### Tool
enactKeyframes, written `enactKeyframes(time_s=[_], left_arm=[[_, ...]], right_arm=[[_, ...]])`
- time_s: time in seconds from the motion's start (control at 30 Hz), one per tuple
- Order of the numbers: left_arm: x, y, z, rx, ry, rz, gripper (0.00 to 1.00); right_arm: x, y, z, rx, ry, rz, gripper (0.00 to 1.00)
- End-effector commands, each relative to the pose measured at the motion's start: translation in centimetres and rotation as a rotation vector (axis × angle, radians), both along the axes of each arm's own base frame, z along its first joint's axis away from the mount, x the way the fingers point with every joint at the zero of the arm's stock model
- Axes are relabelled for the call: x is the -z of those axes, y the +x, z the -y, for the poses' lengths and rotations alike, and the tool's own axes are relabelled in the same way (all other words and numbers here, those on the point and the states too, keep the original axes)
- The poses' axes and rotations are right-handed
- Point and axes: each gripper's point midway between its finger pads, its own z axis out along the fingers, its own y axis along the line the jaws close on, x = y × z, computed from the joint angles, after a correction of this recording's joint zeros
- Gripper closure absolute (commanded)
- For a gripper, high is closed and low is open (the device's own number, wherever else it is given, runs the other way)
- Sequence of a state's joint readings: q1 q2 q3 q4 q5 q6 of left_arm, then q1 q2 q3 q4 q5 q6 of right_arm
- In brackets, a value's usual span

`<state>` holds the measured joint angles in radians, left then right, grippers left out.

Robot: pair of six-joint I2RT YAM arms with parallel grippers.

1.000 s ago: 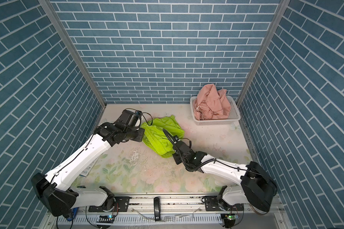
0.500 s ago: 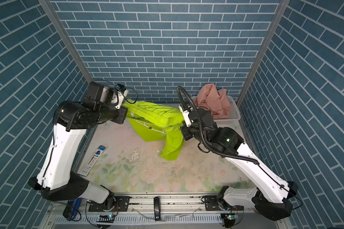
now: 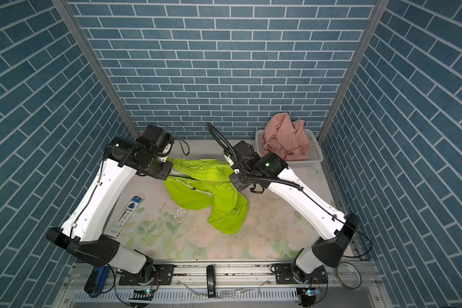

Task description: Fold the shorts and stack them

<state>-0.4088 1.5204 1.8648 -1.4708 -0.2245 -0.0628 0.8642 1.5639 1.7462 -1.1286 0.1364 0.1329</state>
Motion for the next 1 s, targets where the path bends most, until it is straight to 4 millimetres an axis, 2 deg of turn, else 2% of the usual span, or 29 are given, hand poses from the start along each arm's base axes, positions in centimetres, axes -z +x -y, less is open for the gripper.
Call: enactKeyframes(time_s=[0.0, 0.07, 0.13, 0.2, 0.27, 0.33, 0.4, 0.53, 0.63, 0.7, 0.77, 0.87, 0.97], left_arm=[[1.6, 1.9, 0.3, -0.043, -0.052, 0.015, 0.98], [3.9, 2.6, 0.7, -0.053, -0.054, -0.026, 1.00], [6.1, 3.0, 0.7, -0.071, -0.053, -0.059, 1.00], [8.0, 3.5, 0.8, -0.095, -0.080, -0.081, 1.00], [9.6, 4.1, 0.8, -0.123, -0.116, -0.091, 1.00], [10.6, 4.5, 0.3, -0.154, -0.139, -0.084, 1.00], [11.1, 4.9, 0.0, -0.177, -0.175, -0.080, 1.00], [12.0, 5.5, -0.9, -0.225, -0.230, -0.067, 1.00], [12.7, 5.6, -1.1, -0.238, -0.265, -0.070, 1.00], [13.2, 5.5, -1.4, -0.250, -0.263, -0.070, 1.00], [13.5, 5.6, -1.4, -0.249, -0.268, -0.067, 1.00], [13.8, 5.7, -1.3, -0.245, -0.276, -0.072, 1.00], [13.8, 5.7, -1.0, -0.241, -0.297, -0.077, 1.00]], right_arm=[[2.0, -0.1, -0.3, -0.027, 0.037, -0.144, 1.00], [3.5, 0.1, -1.3, -0.063, 0.088, -0.269, 1.00], [5.1, 1.1, -1.9, -0.064, 0.083, -0.320, 1.00], [5.9, 2.3, -2.9, -0.072, 0.102, -0.320, 0.90], [5.9, 3.8, -3.9, -0.077, 0.160, -0.290, 0.77], [5.1, 4.9, -4.4, -0.075, 0.212, -0.222, 0.70], [4.3, 5.2, -4.3, -0.082, 0.265, -0.155, 0.60], [4.1, 3.5, -3.0, -0.147, 0.323, -0.020, 0.49], [6.1, 1.4, -1.9, -0.185, 0.288, 0.076, 0.47], [8.2, -0.4, -2.0, -0.243, 0.215, 0.176, 0.45], [9.7, -1.2, -2.2, -0.264, 0.167, 0.251, 0.43], [11.3, -0.6, -2.5, -0.263, 0.115, 0.297, 0.40], [11.8, 0.9, -3.4, -0.269, 0.095, 0.394, 0.37]])
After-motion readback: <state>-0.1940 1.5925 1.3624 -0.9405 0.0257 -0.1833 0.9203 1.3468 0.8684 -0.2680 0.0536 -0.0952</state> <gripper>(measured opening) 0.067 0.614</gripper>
